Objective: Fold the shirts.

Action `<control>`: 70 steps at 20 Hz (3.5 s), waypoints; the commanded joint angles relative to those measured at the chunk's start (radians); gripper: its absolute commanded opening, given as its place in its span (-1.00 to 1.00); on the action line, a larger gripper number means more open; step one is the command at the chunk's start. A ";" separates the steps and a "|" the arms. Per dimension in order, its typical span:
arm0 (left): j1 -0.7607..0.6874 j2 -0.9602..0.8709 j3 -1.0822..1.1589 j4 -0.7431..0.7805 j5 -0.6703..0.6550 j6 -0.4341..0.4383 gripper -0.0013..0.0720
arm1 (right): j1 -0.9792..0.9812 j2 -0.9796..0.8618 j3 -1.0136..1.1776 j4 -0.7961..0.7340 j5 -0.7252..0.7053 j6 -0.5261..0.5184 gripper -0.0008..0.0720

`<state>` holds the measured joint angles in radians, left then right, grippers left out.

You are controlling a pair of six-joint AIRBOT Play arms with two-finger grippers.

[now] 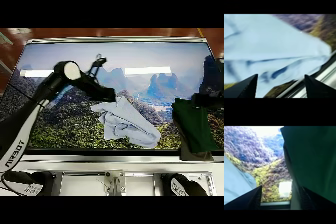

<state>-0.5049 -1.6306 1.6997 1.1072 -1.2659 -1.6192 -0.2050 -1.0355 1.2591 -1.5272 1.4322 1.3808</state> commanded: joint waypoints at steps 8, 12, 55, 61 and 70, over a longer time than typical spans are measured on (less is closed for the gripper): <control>0.179 -0.038 -0.288 -0.204 0.063 0.090 0.98 | -0.183 -0.312 -0.161 0.376 0.067 -0.096 0.86; 0.094 -0.132 -0.294 -0.260 0.151 0.093 0.97 | -0.229 -0.316 -0.254 0.404 0.067 -0.125 0.86; 0.037 0.678 -0.071 0.307 -0.311 -0.013 -0.86 | 0.000 0.077 0.488 0.515 0.323 0.026 -0.78; 0.037 0.677 -0.442 0.284 -0.207 -0.049 -0.86 | 0.266 -0.273 0.426 0.413 0.010 -0.068 -0.78; 0.037 0.641 -0.786 0.092 0.099 -0.077 -0.86 | 0.393 -0.768 0.426 0.429 -0.146 -0.011 -0.36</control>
<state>-0.4671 -0.9680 0.9897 1.2720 -1.3052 -1.6913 0.1650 -1.6894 1.6852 -1.1133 1.2957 1.3437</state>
